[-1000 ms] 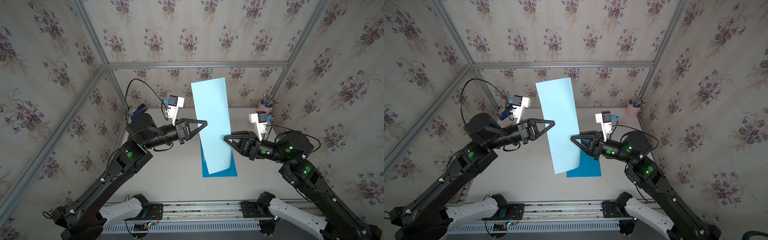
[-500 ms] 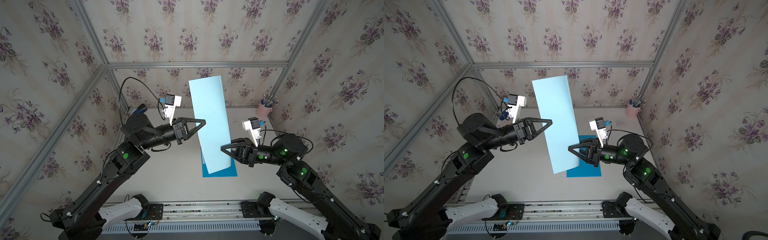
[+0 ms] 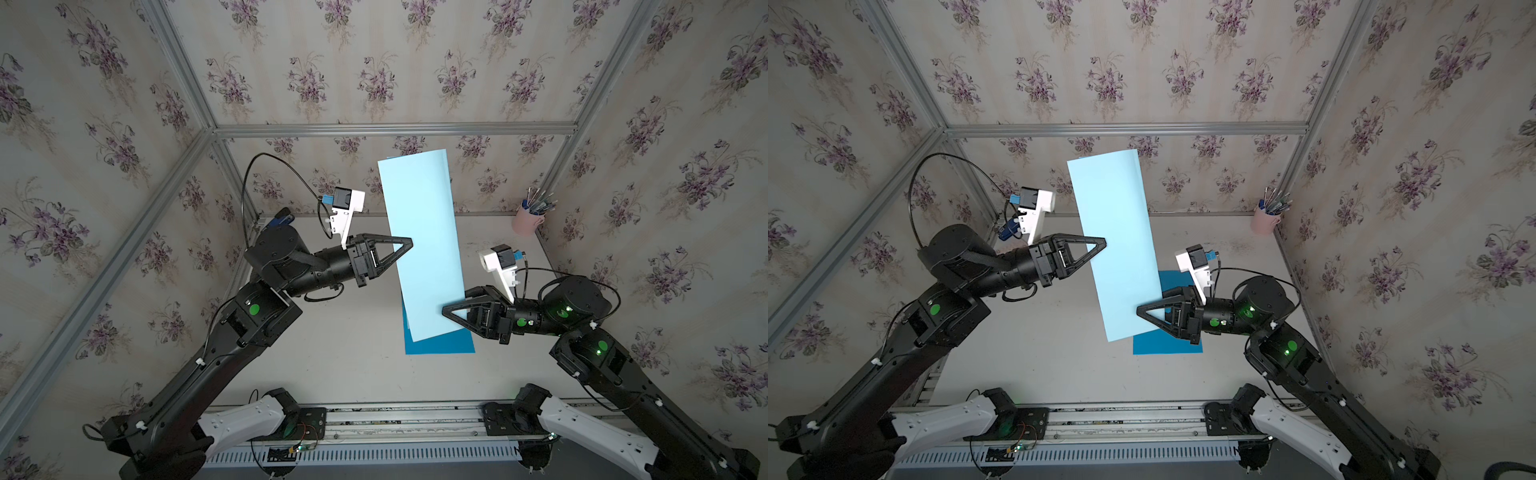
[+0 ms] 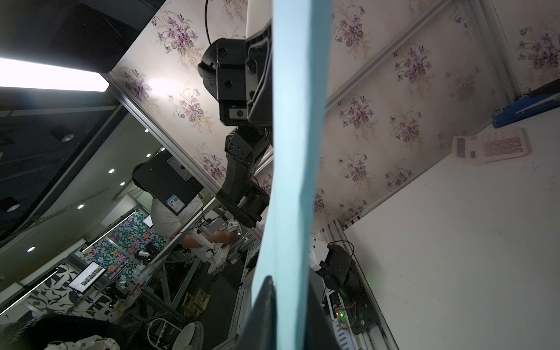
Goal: Fold the rectangular paper in half along the long edge
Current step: Fold the paper.
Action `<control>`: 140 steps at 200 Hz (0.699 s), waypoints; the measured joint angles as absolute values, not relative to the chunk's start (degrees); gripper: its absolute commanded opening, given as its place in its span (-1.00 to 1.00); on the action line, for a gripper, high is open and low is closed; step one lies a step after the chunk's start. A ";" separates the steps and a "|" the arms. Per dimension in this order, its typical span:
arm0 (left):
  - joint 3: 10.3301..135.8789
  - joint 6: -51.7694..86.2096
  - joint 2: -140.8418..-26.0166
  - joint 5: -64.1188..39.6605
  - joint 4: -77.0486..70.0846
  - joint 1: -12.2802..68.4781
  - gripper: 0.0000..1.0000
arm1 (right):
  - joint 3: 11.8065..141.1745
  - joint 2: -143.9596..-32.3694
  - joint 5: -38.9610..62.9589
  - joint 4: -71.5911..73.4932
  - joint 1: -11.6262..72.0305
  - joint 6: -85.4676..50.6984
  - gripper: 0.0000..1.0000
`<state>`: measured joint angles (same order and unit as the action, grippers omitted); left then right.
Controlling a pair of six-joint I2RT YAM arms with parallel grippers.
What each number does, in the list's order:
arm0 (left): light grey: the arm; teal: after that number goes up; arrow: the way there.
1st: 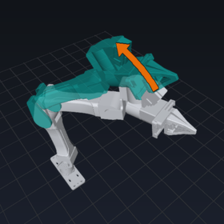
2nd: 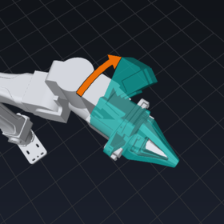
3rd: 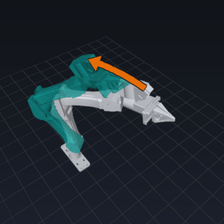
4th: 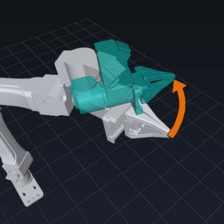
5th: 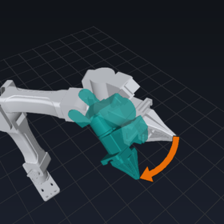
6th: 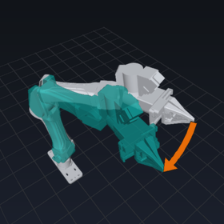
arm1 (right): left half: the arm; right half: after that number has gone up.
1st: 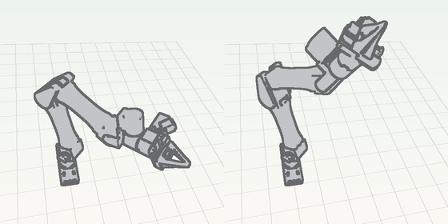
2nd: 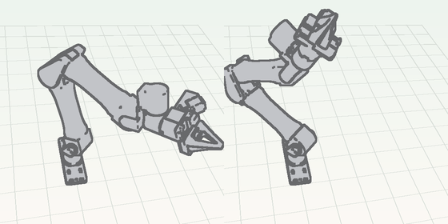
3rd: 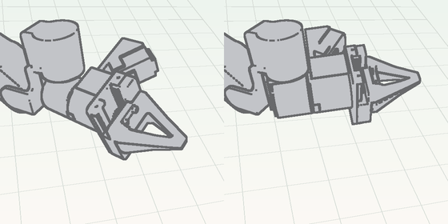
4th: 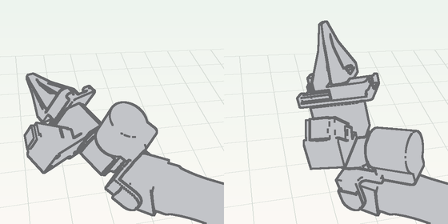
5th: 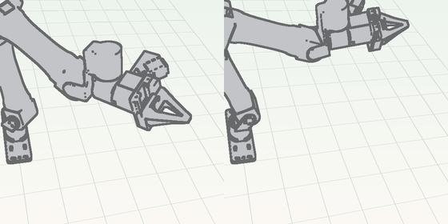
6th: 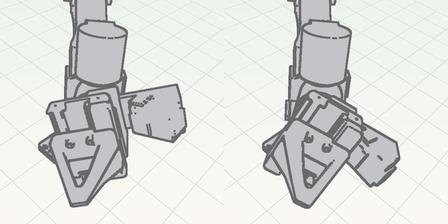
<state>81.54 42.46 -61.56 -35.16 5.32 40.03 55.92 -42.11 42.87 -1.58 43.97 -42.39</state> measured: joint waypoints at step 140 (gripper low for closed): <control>78.81 38.81 -62.28 -33.01 13.04 32.67 -1.00 | 63.46 -43.77 29.89 -18.15 43.97 -32.62 0.24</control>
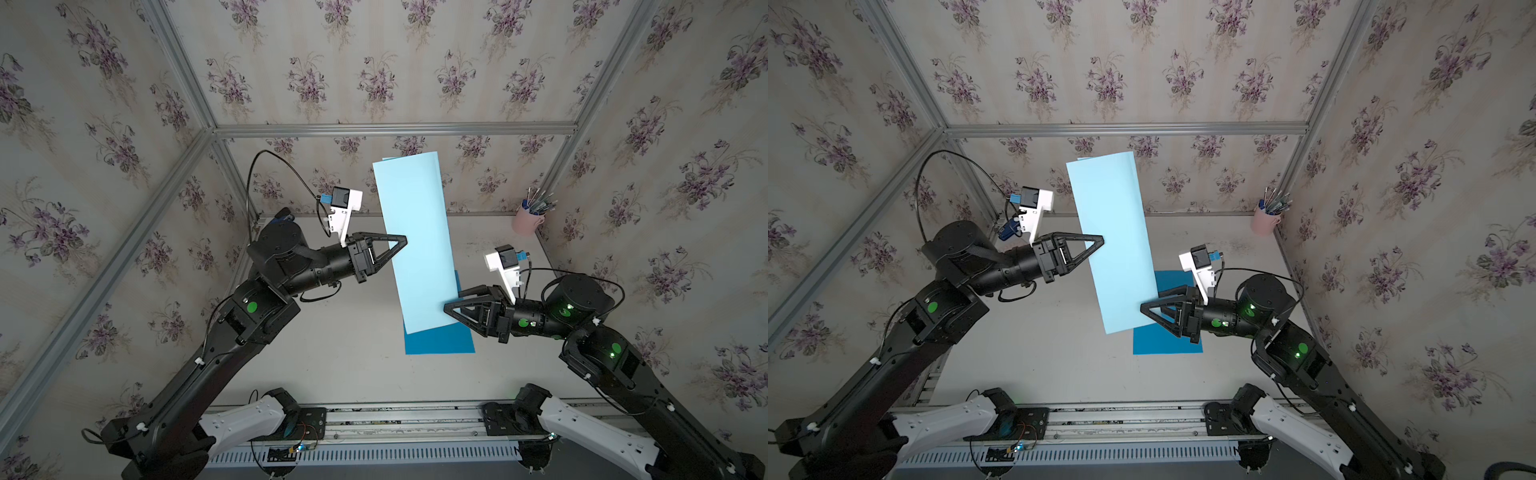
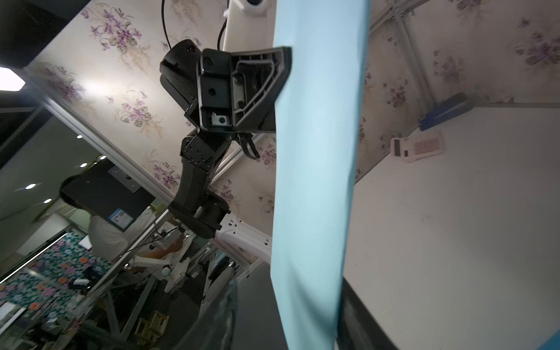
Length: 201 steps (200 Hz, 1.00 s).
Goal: Fold the rectangular paper in half along the long edge
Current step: Place the paper at the center of the board.
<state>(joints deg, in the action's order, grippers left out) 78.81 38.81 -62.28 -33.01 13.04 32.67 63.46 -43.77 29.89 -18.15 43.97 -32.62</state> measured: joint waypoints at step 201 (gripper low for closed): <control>58.59 23.09 -104.81 -26.89 13.08 13.45 0.08 | 57.25 -63.57 -14.57 -27.31 41.74 -26.68 0.39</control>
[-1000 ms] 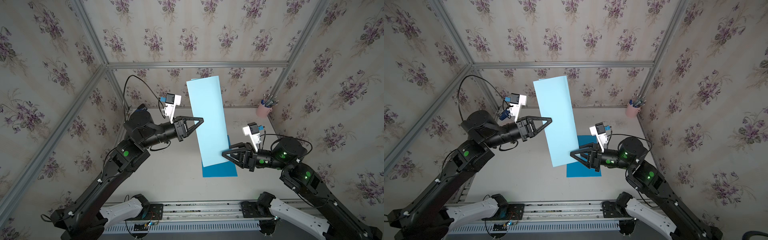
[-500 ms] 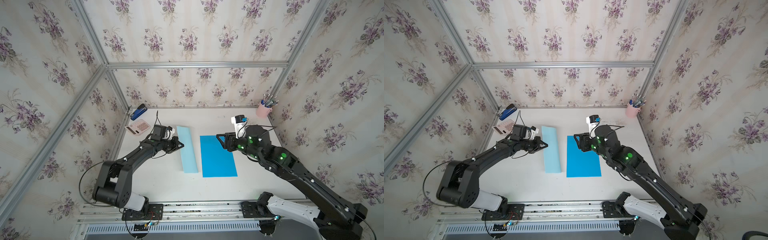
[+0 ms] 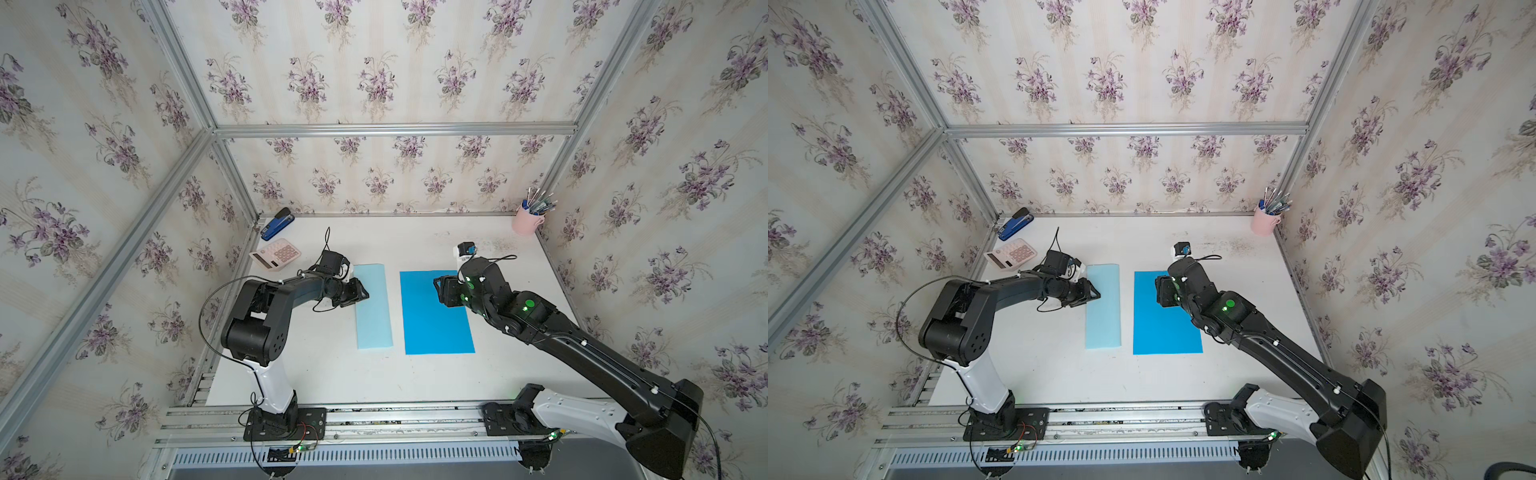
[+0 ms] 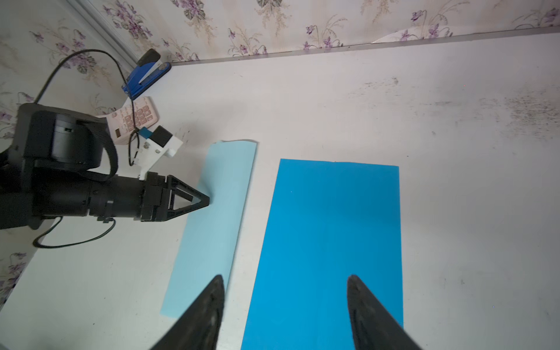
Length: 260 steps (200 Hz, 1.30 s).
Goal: Fold the rectangular paper in half along the long edge
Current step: Place the paper at the center of the board, then pick up the paper from the center of the board.
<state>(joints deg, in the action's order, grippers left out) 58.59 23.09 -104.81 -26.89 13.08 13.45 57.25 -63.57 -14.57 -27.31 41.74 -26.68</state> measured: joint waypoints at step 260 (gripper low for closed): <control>64.31 38.50 -107.15 -11.88 3.18 39.51 0.07 | 38.65 -79.59 1.50 -14.22 17.19 -25.02 0.65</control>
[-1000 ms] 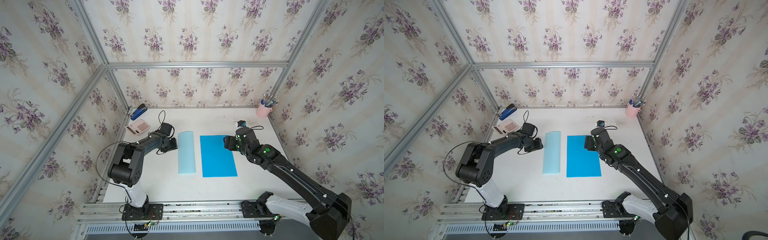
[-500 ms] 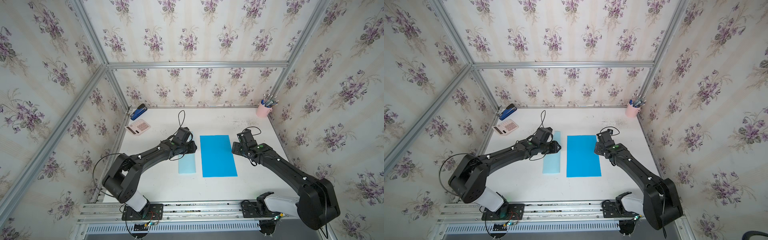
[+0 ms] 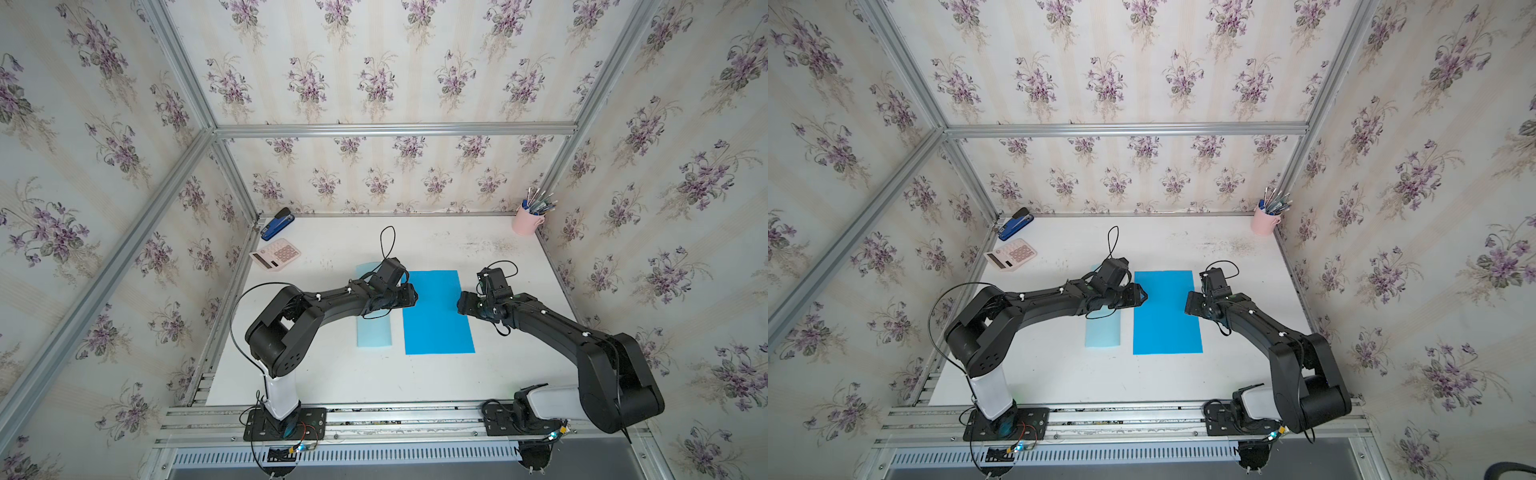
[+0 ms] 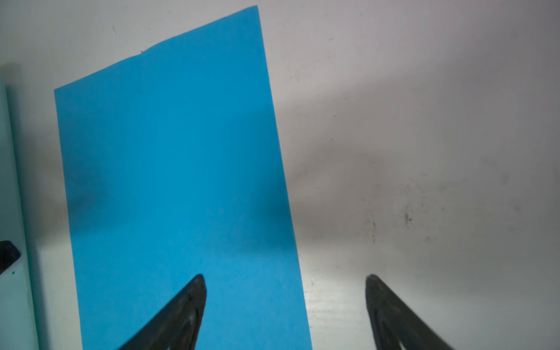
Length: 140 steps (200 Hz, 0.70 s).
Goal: Fold the rectangular paper in half along the long edge
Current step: Pick up the paper from the center of the board.
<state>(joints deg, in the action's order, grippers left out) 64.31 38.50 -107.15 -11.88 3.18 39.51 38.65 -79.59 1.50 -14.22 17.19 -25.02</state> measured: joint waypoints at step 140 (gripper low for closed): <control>65.45 41.67 -110.43 -7.09 6.87 40.36 -0.01 | 40.34 -86.89 3.49 -11.14 15.94 -24.43 0.65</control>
<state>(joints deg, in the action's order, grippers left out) 65.45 41.67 -110.43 -7.09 6.87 40.36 40.34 -86.89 3.49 -11.14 15.94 -24.43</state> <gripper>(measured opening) 0.504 0.823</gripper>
